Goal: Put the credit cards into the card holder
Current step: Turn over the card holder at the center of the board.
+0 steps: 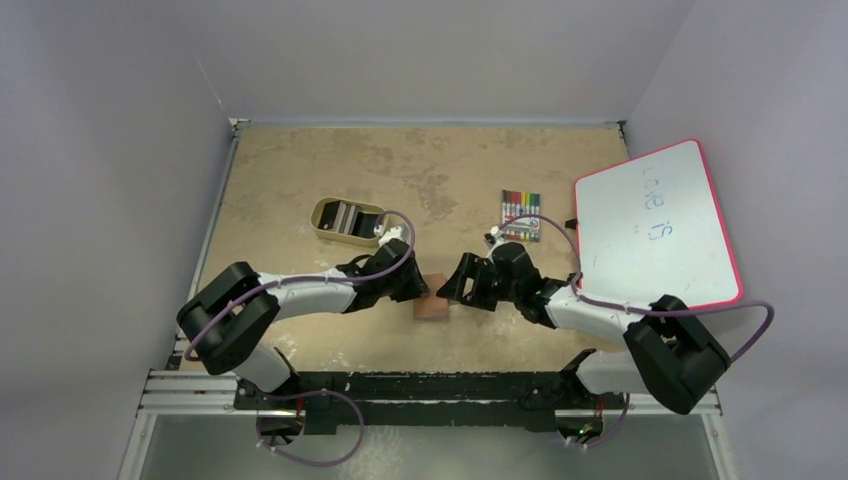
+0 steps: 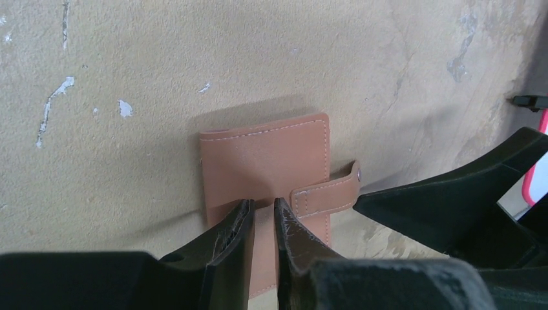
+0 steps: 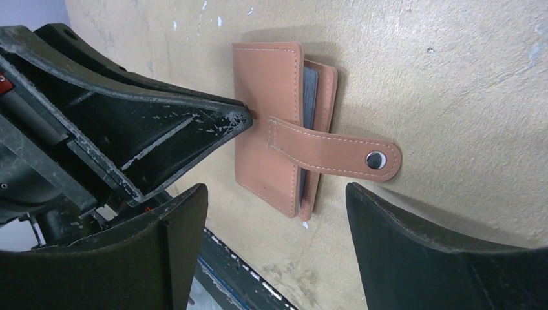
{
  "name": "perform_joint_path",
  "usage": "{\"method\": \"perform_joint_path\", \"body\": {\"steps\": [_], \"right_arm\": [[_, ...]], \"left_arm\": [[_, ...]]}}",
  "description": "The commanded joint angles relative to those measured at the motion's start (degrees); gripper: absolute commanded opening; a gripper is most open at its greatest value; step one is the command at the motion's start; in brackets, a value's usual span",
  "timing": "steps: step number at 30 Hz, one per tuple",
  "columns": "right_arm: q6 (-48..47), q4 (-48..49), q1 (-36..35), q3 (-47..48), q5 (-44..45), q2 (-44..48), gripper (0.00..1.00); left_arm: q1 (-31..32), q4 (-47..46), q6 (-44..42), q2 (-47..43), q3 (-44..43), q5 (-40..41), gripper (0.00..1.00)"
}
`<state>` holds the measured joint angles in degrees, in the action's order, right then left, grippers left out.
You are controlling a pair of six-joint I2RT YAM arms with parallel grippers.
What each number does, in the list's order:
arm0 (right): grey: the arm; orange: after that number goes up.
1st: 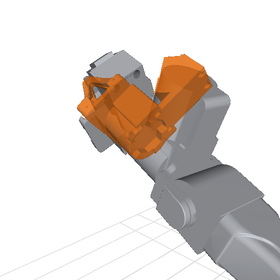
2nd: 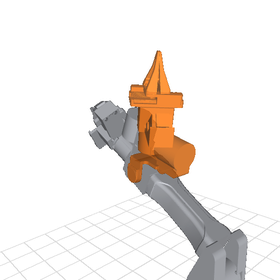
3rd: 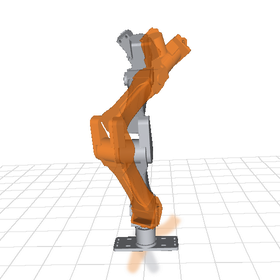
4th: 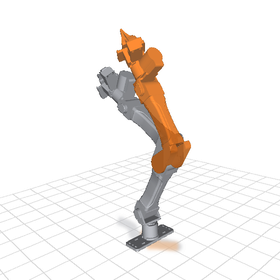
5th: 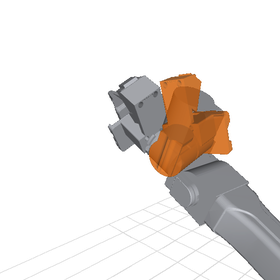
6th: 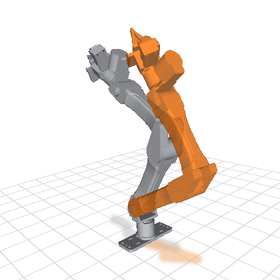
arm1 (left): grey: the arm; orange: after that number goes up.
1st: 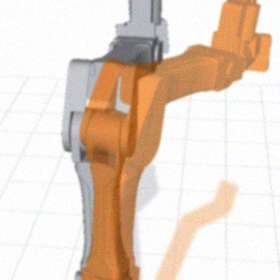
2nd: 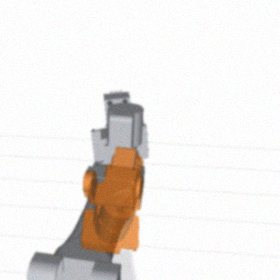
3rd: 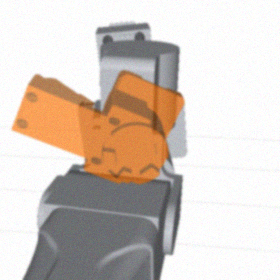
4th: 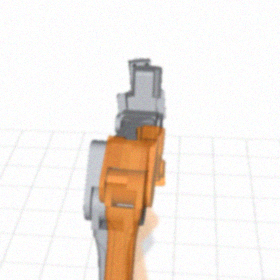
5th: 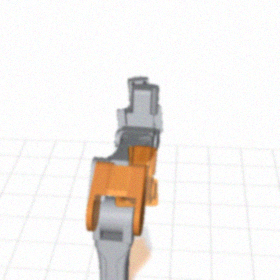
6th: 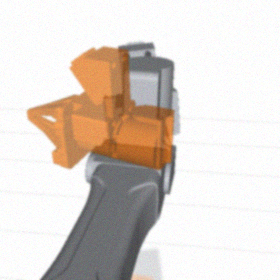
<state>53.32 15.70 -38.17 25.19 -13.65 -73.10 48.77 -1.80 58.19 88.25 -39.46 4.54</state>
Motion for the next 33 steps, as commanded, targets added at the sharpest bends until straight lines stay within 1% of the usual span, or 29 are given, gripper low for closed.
{"method": "perform_joint_path", "body": {"steps": [1, 5, 10, 13, 16, 19, 22, 25, 27, 29, 33], "right_arm": [[2.4, 4.5, 0.2, 0.7, -1.1, -1.9, 0.79], [2.6, 6.4, 0.2, 0.6, -2.1, -3.5, 0.76], [3.4, 7.9, 0.1, -0.3, -1.8, -3.7, 0.72], [2.5, 7.1, 0.1, -0.7, -1.4, -2.2, 0.67], [2.5, 6.3, 0.1, -0.7, 0.1, -0.8, 0.64], [3.7, 4.6, 0.1, -1.1, 1.1, -0.5, 0.65], [4.6, 4.1, 0.0, -1.2, 2.1, -0.6, 0.66], [5.2, 3.6, -0.5, -0.5, 2.7, -2.1, 0.67], [5.7, 3.7, -0.9, -0.2, 3.0, -3.1, 0.67], [6.1, 3.8, -1.4, 0.2, 3.3, -3.8, 0.68], [6.5, 2.7, -3.1, 1.7, 5.0, -5.6, 0.68]], "left_arm": [[0.1, -3.5, 2.4, 0.6, 2.2, 1.6, 0.16], [0.1, -6.4, 4.2, 0.5, 3.6, 0.4, 0.15], [0.1, -6.5, 5.4, -1.4, 4.7, 0.5, 0.14], [0.1, -6.0, 3.9, -3.9, 4.6, 0.8, 0.14], [0.0, -2.9, 2.4, -7.8, 4.4, 3.5, 0.16], [0.0, -1.3, 2.8, -11.2, 4.7, 5.5, 0.2], [-0.5, 0.2, 2.9, -12.5, 4.8, 6.4, 0.23], [-2.5, -0.9, 3.1, -11.8, 6.0, 3.4, 0.23], [-3.6, -4.9, 4.2, -11.0, 7.5, 0.3, 0.22], [-4.0, -7.5, 4.8, -10.0, 8.3, -1.8, 0.21], [-4.0, -9.2, 4.2, -6.7, 8.2, -4.1, 0.2]]}}
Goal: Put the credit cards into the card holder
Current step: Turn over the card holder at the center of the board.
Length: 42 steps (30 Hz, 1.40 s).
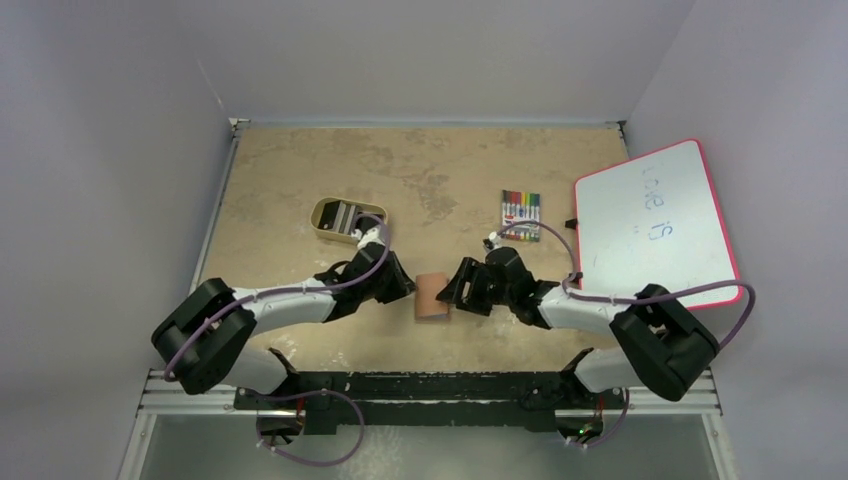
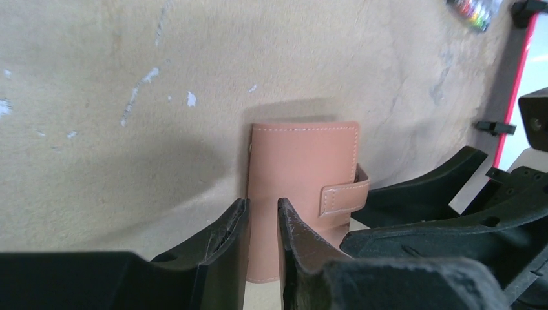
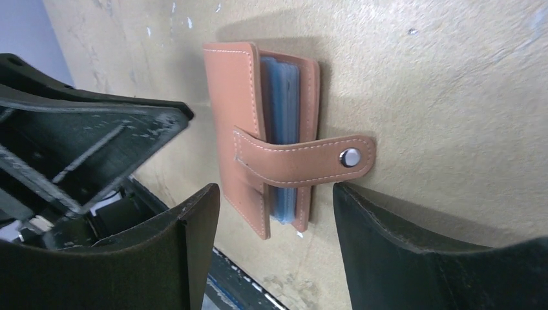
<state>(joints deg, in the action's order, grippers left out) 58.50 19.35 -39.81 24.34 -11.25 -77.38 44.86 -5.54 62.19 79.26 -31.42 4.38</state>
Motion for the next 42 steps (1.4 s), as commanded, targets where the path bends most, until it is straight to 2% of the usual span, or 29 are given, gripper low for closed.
{"method": "perform_joint_path", "body": {"steps": [1, 8, 12, 19, 23, 26, 30, 34, 37, 42], "right_arm": [[1.4, -1.2, -1.6, 3.1, 2.8, -2.2, 0.68], [2.3, 1.9, -2.1, 2.8, 2.6, -4.1, 0.67], [2.3, 5.6, -2.1, 1.8, 1.7, -3.5, 0.6], [2.5, 7.0, -2.1, 0.6, 2.1, 0.1, 0.4], [1.7, 6.1, -2.1, 0.0, 3.2, 3.1, 0.21], [0.3, 4.1, -2.1, 1.0, 3.3, 4.3, 0.11], [-3.0, -2.7, -2.1, 3.8, 5.2, 6.2, 0.0], [-8.1, -16.9, -2.1, 10.1, 10.7, 7.3, 0.0], [-11.5, -26.9, -2.1, 15.2, 14.0, 7.2, 0.0], [-14.9, -39.3, -3.1, 22.0, 20.7, 4.5, 0.0]], "left_arm": [[-0.1, -6.4, 0.3, 3.2, 0.3, -4.5, 0.2], [0.0, -11.5, 0.6, 8.5, 0.2, -8.8, 0.16], [0.0, -11.4, -0.1, 9.1, 0.0, -9.0, 0.15], [-0.1, -10.8, -1.2, 9.6, -0.2, -8.6, 0.15], [0.0, -12.8, -0.5, 9.7, 0.2, -9.3, 0.15], [0.0, -15.1, 0.3, 9.9, 0.4, -10.3, 0.15], [0.0, -17.5, 1.5, 9.7, 0.4, -11.8, 0.16], [-1.3, -15.4, 1.2, 7.0, -0.5, -11.9, 0.19], [-4.8, -12.8, 0.7, 2.5, -0.5, -13.1, 0.21], [-11.8, -1.6, -4.4, -6.2, -3.1, -12.3, 0.24]]}}
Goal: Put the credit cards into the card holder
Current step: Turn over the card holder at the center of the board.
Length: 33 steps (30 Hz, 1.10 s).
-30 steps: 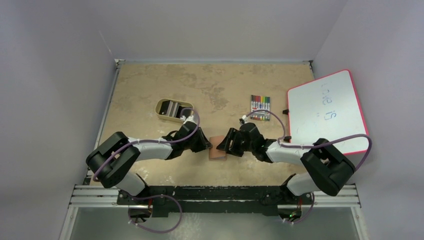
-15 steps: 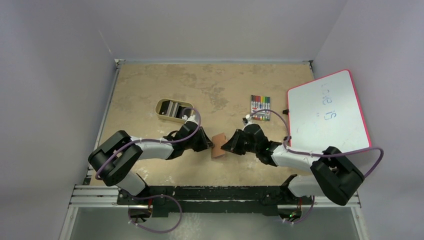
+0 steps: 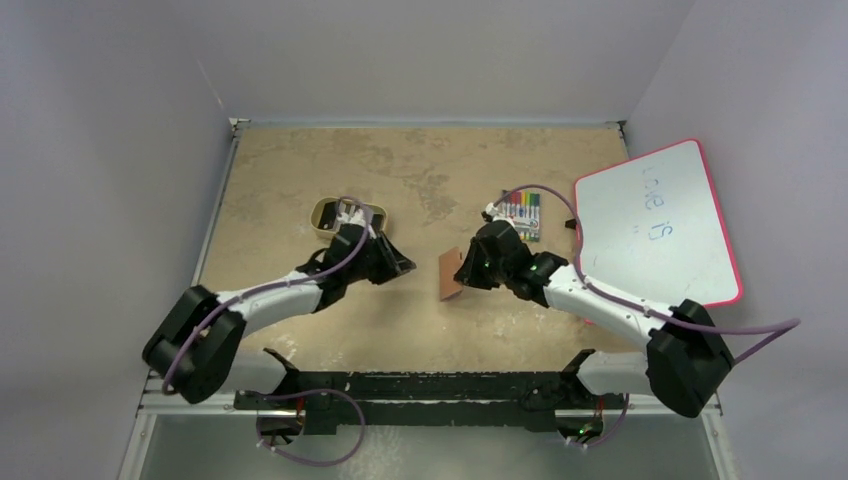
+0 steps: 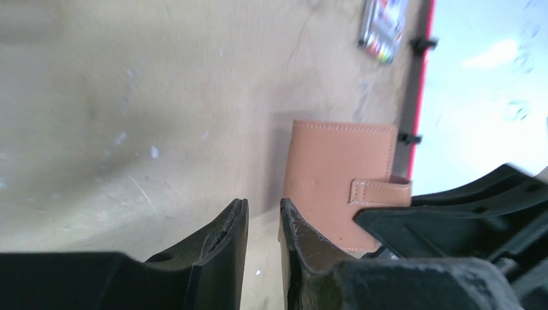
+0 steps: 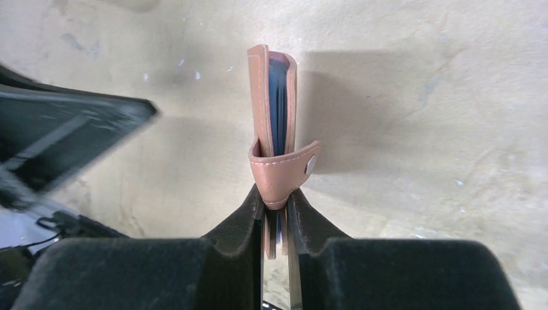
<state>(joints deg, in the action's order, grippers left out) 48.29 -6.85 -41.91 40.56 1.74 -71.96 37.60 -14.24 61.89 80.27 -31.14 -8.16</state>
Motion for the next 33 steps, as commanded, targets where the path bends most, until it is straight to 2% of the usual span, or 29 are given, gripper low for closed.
{"method": "perform_joint_path", "body": {"steps": [1, 9, 16, 21, 24, 27, 33], "right_arm": [[-5.0, -15.1, -1.4, 7.2, 9.0, -1.8, 0.0], [-2.4, -30.4, -8.0, 18.1, 19.8, -11.9, 0.02], [0.6, -39.0, -14.0, 27.7, 24.5, -21.3, 0.04], [0.2, -39.0, -18.7, 34.6, 22.5, -29.1, 0.09], [-0.9, -35.9, -20.3, 37.4, 19.3, -33.1, 0.16], [-2.3, -30.2, -20.9, 37.4, 14.0, -33.8, 0.24], [-3.8, -21.5, -20.7, 33.0, 6.9, -30.6, 0.3]], "left_arm": [[-5.9, 9.8, -5.3, -8.9, -4.2, 0.7, 0.25], [-17.2, 21.4, -11.4, -15.5, -6.7, -0.3, 0.28], [-23.7, 22.7, -13.2, -17.2, -5.9, -2.2, 0.28], [-26.4, 21.0, -13.2, -16.0, -4.5, -4.2, 0.28], [-26.9, 20.1, -13.0, -15.4, -3.7, -5.0, 0.28], [-27.0, 20.3, -13.3, -15.6, -3.5, -5.1, 0.28], [-27.0, 22.1, -15.3, -16.5, -3.6, -6.8, 0.28]]}}
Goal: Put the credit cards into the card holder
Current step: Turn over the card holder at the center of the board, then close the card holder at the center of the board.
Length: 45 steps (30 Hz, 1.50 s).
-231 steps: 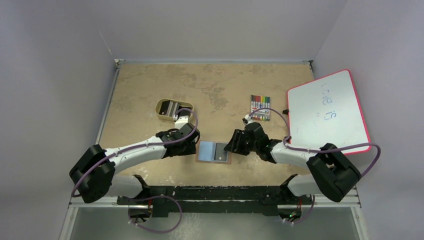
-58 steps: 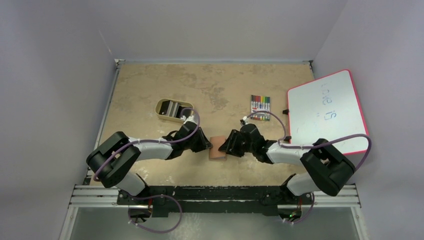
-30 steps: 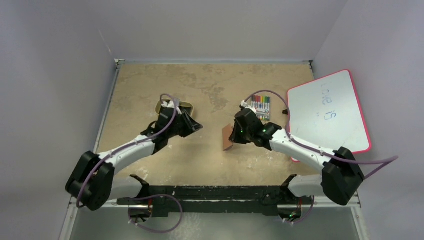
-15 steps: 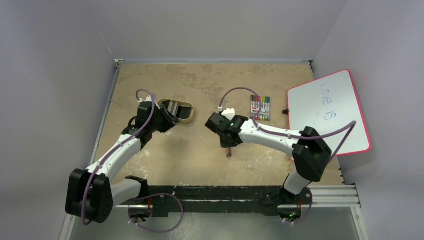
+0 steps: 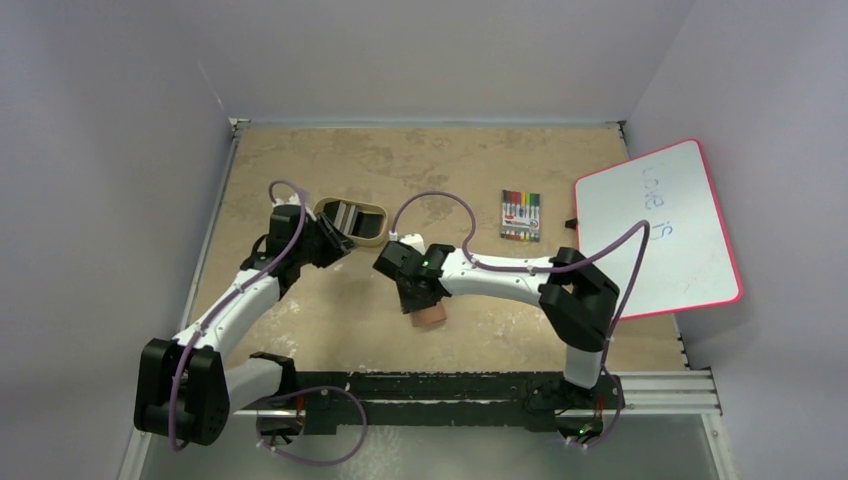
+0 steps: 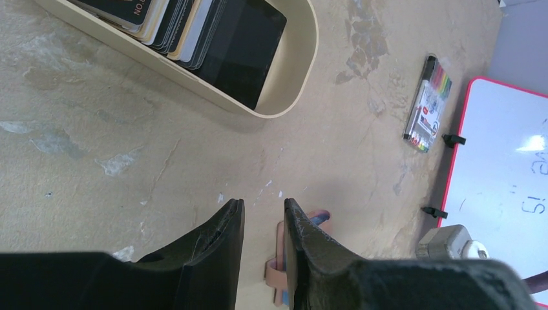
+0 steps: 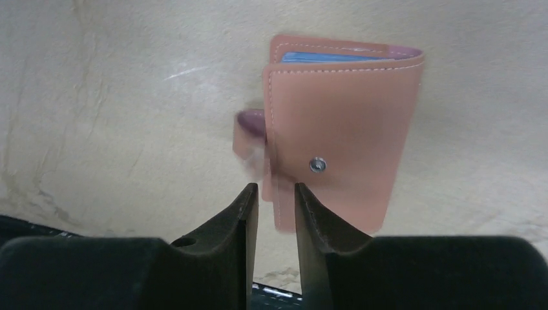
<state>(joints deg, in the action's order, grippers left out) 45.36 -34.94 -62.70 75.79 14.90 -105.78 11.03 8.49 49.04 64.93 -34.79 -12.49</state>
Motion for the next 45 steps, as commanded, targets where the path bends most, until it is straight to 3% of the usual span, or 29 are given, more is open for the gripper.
{"method": "perform_joint_path", "body": {"steps": [1, 13, 22, 33, 45], "right_arm": [[-1.3, 7.3, 0.2, -2.8, -6.2, 4.0, 0.31], [-6.4, 21.8, 7.0, -13.5, -12.7, 16.0, 0.36], [-6.7, 25.6, 7.4, -12.6, -19.0, 10.7, 0.3], [-5.2, 24.1, 7.3, -10.5, -14.9, 6.5, 0.24], [-4.9, 24.7, 6.6, -11.1, -17.2, 6.1, 0.23]], "left_arm": [[-0.3, -1.1, -2.3, -1.5, 0.5, -3.4, 0.28], [2.9, -6.2, 1.8, -4.6, 8.2, -9.8, 0.28], [3.8, -6.6, 1.6, -4.6, 9.1, -9.5, 0.28], [3.8, -6.6, 1.0, -4.9, 9.9, -9.7, 0.28], [3.8, -7.0, 0.9, -3.6, 9.9, -9.7, 0.28]]}}
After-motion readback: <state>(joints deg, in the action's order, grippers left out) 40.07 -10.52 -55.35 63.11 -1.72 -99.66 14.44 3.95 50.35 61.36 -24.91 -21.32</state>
